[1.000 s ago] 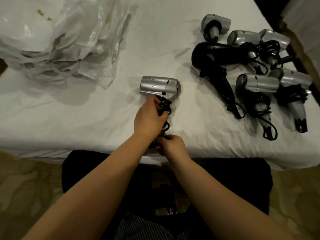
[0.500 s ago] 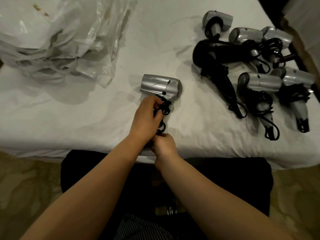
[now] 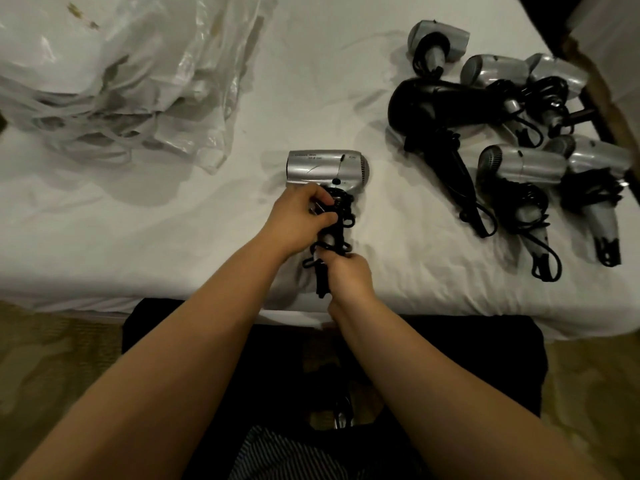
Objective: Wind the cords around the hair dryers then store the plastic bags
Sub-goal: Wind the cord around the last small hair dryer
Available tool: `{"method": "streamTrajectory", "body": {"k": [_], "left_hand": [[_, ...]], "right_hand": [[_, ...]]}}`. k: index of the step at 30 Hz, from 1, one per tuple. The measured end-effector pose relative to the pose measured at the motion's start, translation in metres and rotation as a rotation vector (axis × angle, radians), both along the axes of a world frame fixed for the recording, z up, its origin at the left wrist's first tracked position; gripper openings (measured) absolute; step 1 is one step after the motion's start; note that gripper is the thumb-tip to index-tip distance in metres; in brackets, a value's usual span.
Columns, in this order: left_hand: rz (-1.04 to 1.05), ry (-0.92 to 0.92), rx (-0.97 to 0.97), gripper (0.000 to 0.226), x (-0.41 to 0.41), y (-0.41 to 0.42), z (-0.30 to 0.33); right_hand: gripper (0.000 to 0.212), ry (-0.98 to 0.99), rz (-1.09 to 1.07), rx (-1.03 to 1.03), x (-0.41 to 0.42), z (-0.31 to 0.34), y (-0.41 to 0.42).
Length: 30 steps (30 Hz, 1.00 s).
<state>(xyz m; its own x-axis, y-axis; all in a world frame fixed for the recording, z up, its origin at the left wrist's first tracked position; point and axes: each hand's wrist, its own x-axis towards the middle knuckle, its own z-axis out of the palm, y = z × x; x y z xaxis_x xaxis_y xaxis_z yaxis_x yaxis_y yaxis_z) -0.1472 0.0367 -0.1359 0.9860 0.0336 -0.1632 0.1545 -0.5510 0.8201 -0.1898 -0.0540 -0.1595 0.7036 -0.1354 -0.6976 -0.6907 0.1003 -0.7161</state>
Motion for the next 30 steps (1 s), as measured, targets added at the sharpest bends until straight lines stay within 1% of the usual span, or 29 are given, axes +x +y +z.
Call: {"method": "streamTrajectory", "body": {"k": [1, 3, 5, 8, 10, 12, 15, 18, 21, 23, 27, 30], "left_hand": [[-0.001, 0.009, -0.025, 0.017, 0.0, -0.001, 0.0], [-0.022, 0.008, -0.018, 0.019, 0.002, -0.003, -0.001], [-0.018, -0.043, 0.037, 0.027, 0.004, -0.003, -0.002], [0.021, -0.146, 0.101, 0.032, 0.01, -0.002, 0.001], [-0.041, -0.173, 0.145, 0.031, 0.014, -0.002, 0.004], [-0.143, -0.16, 0.195, 0.033, 0.018, -0.002, 0.008], [-0.232, -0.132, 0.287, 0.036, 0.022, -0.004, 0.014], [-0.26, -0.23, 0.342, 0.037, 0.023, -0.013, 0.021], [-0.306, -0.307, 0.319, 0.044, 0.023, -0.026, 0.031], [-0.261, -0.285, 0.264, 0.047, 0.028, -0.025, 0.034], [-0.109, -0.193, 0.124, 0.03, 0.032, -0.011, 0.023], [-0.095, -0.137, 0.003, 0.017, 0.027, -0.01, 0.013]], "right_hand": [[0.013, -0.001, 0.008, -0.009, 0.003, 0.001, -0.001], [0.017, 0.009, 0.053, -0.013, 0.006, 0.003, -0.004], [0.021, -0.004, 0.109, 0.02, 0.008, 0.007, -0.01], [0.017, -0.072, 0.164, 0.106, 0.009, 0.012, -0.023], [0.021, -0.106, 0.164, 0.128, 0.009, 0.011, -0.027], [0.022, -0.119, 0.156, 0.13, 0.008, 0.01, -0.026], [0.014, -0.101, 0.172, 0.08, 0.009, 0.011, -0.025], [0.009, -0.104, 0.177, -0.001, 0.013, 0.012, -0.029], [0.008, -0.108, 0.185, -0.052, 0.014, 0.013, -0.034], [0.008, -0.097, 0.209, -0.079, 0.013, 0.015, -0.038], [0.015, -0.079, 0.294, -0.154, 0.005, 0.018, -0.051], [0.013, -0.043, 0.352, -0.159, 0.006, 0.02, -0.054]]}}
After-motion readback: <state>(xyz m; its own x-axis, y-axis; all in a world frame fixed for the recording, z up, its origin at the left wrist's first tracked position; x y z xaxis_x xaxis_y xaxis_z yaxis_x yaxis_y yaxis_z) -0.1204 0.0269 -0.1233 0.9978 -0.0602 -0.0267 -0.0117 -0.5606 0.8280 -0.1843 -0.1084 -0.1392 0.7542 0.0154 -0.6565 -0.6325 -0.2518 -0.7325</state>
